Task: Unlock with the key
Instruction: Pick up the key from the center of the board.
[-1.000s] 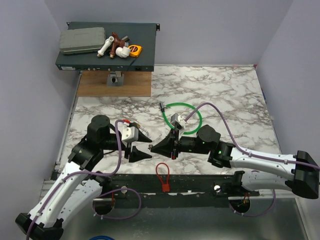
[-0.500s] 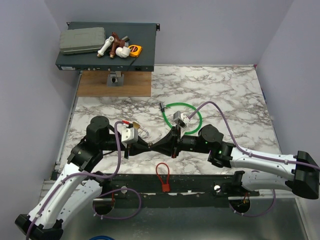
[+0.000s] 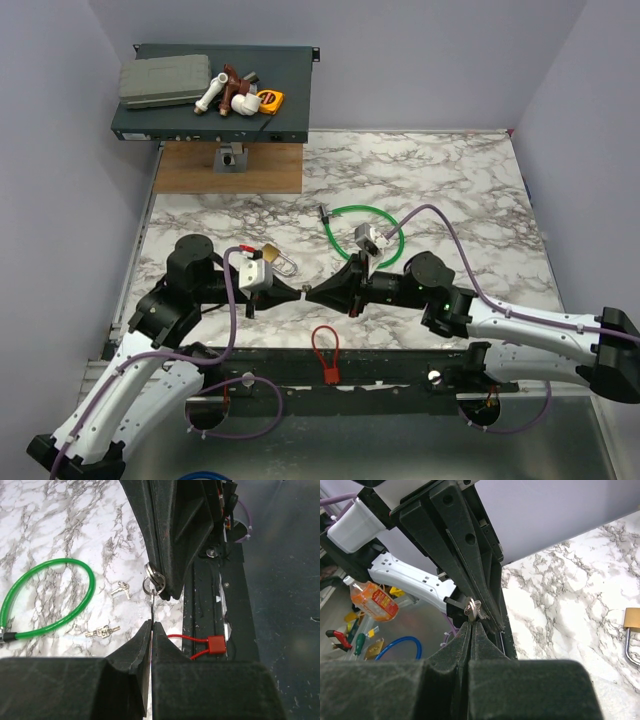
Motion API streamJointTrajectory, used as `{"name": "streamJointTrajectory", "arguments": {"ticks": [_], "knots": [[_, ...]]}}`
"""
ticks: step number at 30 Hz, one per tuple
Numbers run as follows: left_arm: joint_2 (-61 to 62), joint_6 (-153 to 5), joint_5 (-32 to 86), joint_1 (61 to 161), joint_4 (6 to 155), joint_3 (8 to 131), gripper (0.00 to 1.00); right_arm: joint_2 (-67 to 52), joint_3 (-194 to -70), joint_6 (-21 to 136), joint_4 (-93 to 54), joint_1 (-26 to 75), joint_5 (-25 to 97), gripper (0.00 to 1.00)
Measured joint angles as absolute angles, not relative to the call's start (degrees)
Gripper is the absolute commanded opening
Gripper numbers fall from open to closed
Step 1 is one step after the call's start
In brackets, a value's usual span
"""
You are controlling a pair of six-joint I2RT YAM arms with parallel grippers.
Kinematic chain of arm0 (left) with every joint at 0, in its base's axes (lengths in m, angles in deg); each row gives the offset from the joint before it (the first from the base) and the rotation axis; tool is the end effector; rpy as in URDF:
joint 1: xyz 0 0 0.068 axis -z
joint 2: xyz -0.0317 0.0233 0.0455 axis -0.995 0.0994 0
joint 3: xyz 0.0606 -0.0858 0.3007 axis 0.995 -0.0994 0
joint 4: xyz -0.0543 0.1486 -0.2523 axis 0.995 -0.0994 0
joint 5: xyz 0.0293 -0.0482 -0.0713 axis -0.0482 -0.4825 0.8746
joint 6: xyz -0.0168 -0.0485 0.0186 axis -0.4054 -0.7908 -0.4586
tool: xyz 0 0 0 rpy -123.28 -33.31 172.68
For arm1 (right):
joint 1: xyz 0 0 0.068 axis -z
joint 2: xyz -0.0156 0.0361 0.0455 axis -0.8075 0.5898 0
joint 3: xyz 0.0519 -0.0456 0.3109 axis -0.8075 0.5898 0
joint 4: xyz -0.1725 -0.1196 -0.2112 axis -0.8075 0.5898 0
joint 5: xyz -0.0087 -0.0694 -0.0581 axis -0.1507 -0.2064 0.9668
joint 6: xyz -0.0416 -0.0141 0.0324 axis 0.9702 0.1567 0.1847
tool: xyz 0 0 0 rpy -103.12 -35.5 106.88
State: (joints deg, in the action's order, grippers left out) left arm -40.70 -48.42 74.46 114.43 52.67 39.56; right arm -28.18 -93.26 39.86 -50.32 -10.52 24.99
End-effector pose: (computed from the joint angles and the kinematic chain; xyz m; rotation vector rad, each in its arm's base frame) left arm 0.0943 -0.0898 0.3581 1.2816 1.3851 -1.1017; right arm 0.1016 0.2388 0.3380 -0.8382 1.4212 1.4631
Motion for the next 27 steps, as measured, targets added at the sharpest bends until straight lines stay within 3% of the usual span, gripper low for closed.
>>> {"name": "streamJointTrajectory", "arguments": {"ticks": [8, 13, 18, 27], "knots": [[-40.87, -45.92, 74.00, 114.43, 48.78, 41.72, 0.00, -29.10, -92.97, 39.86, -49.93, -10.52, 24.99, 0.02], [-40.00, -45.95, 73.50, 114.43, 48.02, 42.07, 0.00, -29.07, -93.00, 39.95, -49.41, -10.52, 24.75, 0.33], [-36.32, -45.18, 72.08, 114.43, 43.08, 45.74, 0.00, -29.93, -94.53, 43.05, -42.78, -10.50, 25.76, 0.45], [-29.90, -41.23, 68.80, 114.43, 31.89, 53.68, 0.00, -32.77, -105.89, 53.89, -29.82, -10.13, 30.59, 0.48]]}}
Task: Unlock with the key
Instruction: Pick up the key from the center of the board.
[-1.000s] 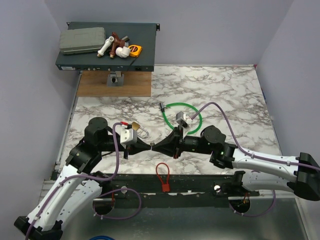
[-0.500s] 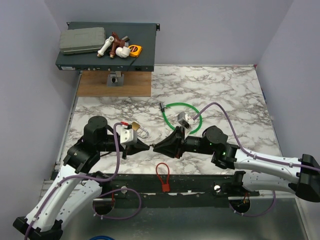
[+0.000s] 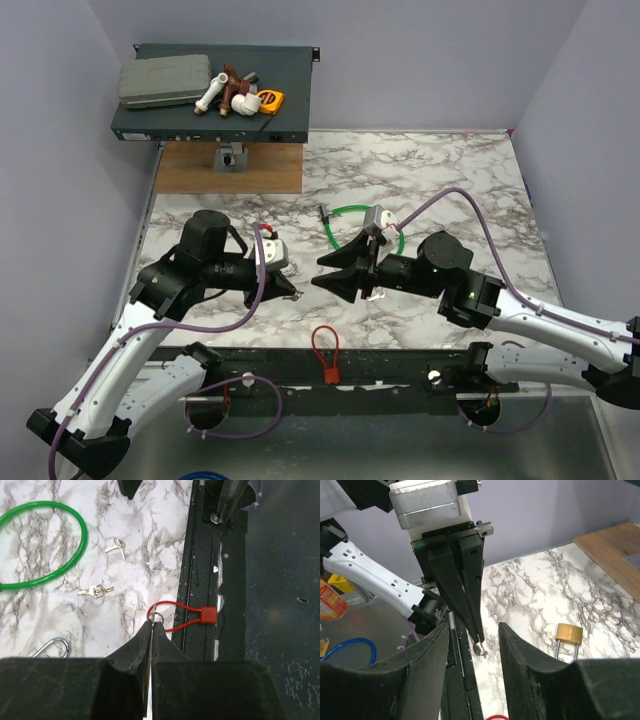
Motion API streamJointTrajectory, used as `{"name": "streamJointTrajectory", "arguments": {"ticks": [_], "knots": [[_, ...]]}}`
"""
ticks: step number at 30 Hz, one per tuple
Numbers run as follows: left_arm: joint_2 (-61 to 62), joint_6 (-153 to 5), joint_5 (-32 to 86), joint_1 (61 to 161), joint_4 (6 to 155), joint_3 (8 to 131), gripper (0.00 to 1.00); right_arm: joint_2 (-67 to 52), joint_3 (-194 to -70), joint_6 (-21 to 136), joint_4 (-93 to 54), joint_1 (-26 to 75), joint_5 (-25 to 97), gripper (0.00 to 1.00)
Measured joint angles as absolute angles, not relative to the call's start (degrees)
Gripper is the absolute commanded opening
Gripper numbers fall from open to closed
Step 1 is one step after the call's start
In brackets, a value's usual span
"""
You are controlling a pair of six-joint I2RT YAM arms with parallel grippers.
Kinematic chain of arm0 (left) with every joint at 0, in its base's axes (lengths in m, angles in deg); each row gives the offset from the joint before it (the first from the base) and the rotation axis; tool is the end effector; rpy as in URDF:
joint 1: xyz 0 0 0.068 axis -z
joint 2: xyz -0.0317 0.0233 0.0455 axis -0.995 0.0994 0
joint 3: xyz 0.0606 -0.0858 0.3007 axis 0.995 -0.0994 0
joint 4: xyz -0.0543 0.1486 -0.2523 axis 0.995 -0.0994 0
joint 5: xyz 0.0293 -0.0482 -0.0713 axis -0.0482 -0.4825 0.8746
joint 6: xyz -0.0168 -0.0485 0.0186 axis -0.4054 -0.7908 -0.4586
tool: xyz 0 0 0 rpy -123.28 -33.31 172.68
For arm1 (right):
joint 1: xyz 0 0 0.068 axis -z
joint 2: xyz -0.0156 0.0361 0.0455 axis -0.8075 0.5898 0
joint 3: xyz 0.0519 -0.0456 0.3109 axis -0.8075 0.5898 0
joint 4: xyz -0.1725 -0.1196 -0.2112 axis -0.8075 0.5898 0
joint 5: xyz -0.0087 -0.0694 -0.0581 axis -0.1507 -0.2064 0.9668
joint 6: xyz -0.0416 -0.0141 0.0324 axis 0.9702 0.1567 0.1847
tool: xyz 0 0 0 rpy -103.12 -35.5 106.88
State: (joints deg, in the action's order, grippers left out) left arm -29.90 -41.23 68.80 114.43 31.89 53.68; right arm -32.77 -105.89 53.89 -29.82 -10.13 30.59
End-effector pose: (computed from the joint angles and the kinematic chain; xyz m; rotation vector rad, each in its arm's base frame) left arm 0.1134 -0.0983 0.3913 1.3281 1.6445 -1.0382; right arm 0.0998 0.2232 0.4054 -0.9135 1.3634 1.1906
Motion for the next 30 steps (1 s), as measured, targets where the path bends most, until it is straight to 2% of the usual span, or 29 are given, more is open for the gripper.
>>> {"name": "streamJointTrajectory", "arguments": {"ticks": [6, 12, 21, 30], "knots": [[-29.13, -40.31, 68.52, 114.43, 28.06, 54.60, 0.00, -27.83, -107.60, 56.98, -26.94, -10.13, 30.52, 0.47], [-29.13, -40.18, 68.67, 114.43, 26.23, 54.60, 0.00, -27.61, -104.01, 57.19, -27.59, -10.13, 29.82, 0.47], [-28.54, -42.03, 70.42, 114.43, 26.16, 54.60, 0.00, -28.09, -98.20, 56.65, -35.11, -10.11, 25.39, 0.45], [-28.22, -44.11, 72.30, 114.43, 27.08, 54.88, 0.00, -24.29, -97.78, 55.18, -43.16, -9.87, 21.30, 0.40]]}}
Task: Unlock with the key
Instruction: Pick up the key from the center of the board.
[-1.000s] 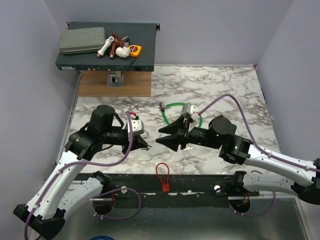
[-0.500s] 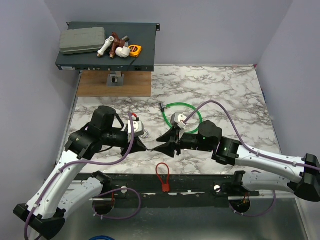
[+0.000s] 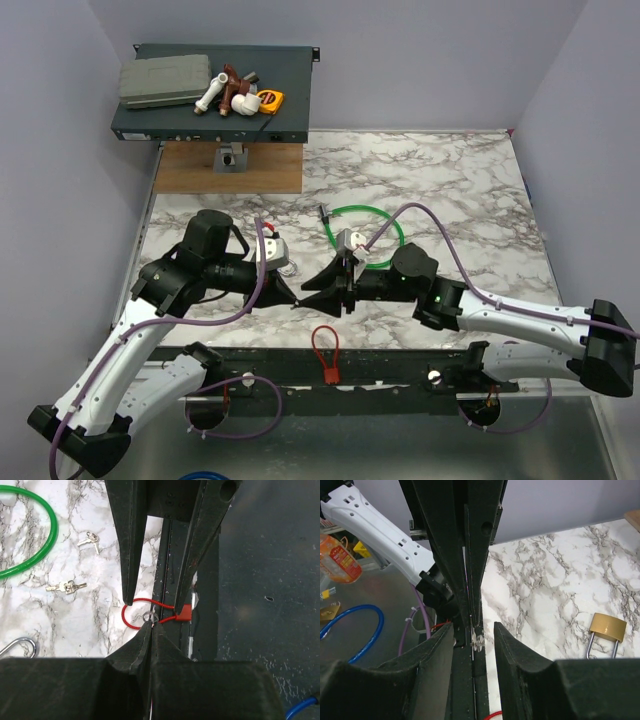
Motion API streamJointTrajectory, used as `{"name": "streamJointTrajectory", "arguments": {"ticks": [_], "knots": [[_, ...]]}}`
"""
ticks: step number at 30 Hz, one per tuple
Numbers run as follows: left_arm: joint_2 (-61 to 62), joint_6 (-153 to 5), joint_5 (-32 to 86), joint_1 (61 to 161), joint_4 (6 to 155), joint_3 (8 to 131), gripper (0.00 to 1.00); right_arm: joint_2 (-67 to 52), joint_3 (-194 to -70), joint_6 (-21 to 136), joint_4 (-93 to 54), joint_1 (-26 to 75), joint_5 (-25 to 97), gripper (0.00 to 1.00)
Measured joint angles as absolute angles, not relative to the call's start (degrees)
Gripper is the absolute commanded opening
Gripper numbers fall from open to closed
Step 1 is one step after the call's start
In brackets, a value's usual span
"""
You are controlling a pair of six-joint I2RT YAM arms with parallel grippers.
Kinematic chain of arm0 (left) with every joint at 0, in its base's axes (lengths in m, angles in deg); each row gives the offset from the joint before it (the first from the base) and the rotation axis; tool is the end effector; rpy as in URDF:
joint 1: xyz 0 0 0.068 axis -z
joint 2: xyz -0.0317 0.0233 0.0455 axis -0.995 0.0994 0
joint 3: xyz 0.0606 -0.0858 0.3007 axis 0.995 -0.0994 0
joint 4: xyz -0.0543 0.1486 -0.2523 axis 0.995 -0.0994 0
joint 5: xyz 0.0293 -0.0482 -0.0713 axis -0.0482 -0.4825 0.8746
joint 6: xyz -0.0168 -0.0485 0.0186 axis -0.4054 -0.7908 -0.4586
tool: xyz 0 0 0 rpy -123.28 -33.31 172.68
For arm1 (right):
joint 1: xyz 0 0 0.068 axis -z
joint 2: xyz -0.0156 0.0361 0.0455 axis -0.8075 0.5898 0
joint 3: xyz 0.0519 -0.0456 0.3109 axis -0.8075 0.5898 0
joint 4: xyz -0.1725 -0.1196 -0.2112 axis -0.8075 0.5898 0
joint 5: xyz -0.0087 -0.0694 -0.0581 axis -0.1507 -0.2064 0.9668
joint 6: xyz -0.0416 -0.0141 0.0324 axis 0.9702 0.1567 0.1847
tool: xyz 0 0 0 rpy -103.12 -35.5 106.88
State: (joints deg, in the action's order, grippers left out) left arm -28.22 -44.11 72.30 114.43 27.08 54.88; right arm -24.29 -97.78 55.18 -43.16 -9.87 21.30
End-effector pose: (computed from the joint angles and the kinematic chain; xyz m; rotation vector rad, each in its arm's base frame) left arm 0.1132 -0.0999 0.3894 1.3141 1.7450 -1.1670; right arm 0.1108 0.2559 0.3385 -1.0772 1.3492 1.2746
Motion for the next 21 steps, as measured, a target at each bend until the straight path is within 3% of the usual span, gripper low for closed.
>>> {"name": "streamJointTrajectory", "arguments": {"ticks": [12, 21], "knots": [[-28.22, -44.94, 72.89, 114.43, 27.63, 54.92, 0.00, -23.72, -96.01, 53.22, -45.73, -9.50, 18.50, 0.38], [-28.22, -45.53, 73.37, 114.43, 28.19, 54.92, 0.00, -23.72, -95.07, 52.19, -45.73, -9.45, 17.82, 0.19]]}}
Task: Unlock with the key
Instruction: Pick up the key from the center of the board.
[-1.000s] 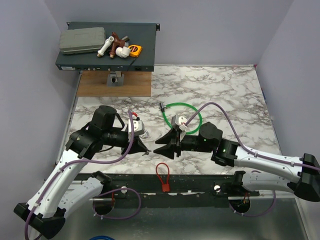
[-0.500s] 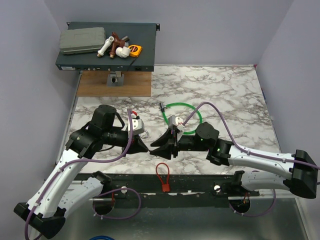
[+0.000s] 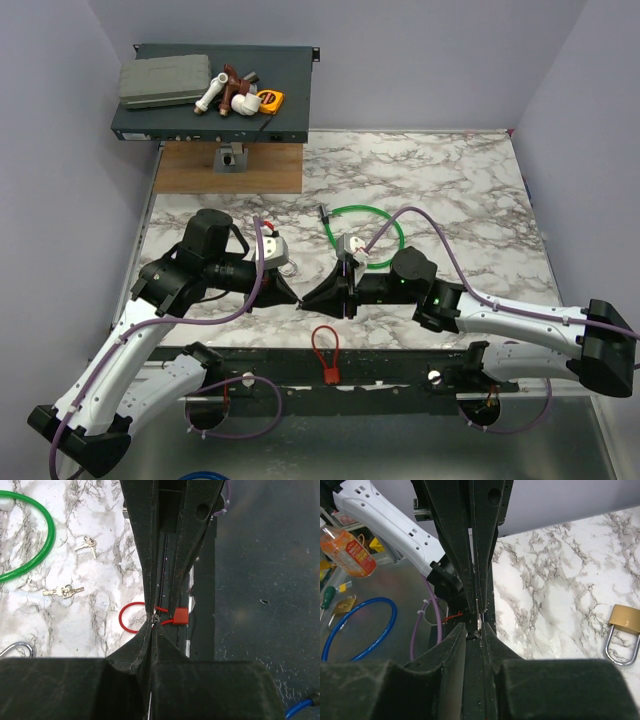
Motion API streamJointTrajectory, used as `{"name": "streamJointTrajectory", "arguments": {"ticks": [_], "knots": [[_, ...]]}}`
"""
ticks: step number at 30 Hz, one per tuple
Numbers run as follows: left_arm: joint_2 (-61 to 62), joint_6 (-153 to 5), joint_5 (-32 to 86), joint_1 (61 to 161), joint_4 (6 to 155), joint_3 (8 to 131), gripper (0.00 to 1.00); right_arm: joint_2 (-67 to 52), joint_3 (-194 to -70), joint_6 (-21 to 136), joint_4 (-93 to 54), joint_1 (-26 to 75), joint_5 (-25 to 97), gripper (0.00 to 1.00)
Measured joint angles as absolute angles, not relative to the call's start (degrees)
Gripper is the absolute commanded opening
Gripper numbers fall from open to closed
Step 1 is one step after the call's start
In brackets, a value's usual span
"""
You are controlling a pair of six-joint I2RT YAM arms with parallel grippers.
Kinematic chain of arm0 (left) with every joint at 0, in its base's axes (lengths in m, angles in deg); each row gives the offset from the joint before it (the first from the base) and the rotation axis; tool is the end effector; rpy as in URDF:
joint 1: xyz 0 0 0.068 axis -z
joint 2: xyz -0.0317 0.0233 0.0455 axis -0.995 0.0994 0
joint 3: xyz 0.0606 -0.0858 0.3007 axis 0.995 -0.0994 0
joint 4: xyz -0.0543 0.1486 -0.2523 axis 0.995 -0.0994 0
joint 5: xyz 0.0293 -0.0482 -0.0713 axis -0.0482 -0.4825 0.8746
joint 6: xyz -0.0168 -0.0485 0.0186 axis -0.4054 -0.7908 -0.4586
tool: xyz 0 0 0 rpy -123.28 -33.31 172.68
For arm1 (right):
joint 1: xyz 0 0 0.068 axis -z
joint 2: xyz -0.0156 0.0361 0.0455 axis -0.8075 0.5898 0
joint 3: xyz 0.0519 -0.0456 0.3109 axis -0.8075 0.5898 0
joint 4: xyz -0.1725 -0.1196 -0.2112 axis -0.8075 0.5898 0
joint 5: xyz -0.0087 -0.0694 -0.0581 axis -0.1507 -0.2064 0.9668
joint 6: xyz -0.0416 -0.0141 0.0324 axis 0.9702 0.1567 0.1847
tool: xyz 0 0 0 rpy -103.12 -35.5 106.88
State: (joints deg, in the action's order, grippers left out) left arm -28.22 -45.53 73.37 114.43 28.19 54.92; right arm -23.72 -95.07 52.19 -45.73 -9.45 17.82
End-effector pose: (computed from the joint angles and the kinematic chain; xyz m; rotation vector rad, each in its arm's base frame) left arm 0.1137 -0.1006 0.3915 1.3028 1.7349 -1.1941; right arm 0.1101 0.2544 0.3223 -1.0961 1.3787 1.3491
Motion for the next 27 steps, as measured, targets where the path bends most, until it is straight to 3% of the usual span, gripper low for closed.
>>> {"name": "streamJointTrajectory", "arguments": {"ticks": [6, 25, 27], "knots": [[-28.24, -45.92, 73.74, 114.43, 28.33, 54.92, 0.00, -23.48, -95.09, 52.12, -45.80, -9.41, 17.47, 0.01], [-28.30, -46.91, 74.72, 114.43, 29.46, 54.92, 0.00, -22.69, -95.12, 49.98, -47.05, -8.80, 15.90, 0.01], [-28.28, -47.02, 74.72, 114.43, 29.48, 54.92, 0.07, -22.69, -95.12, 49.96, -47.05, -8.77, 15.90, 0.01]]}}
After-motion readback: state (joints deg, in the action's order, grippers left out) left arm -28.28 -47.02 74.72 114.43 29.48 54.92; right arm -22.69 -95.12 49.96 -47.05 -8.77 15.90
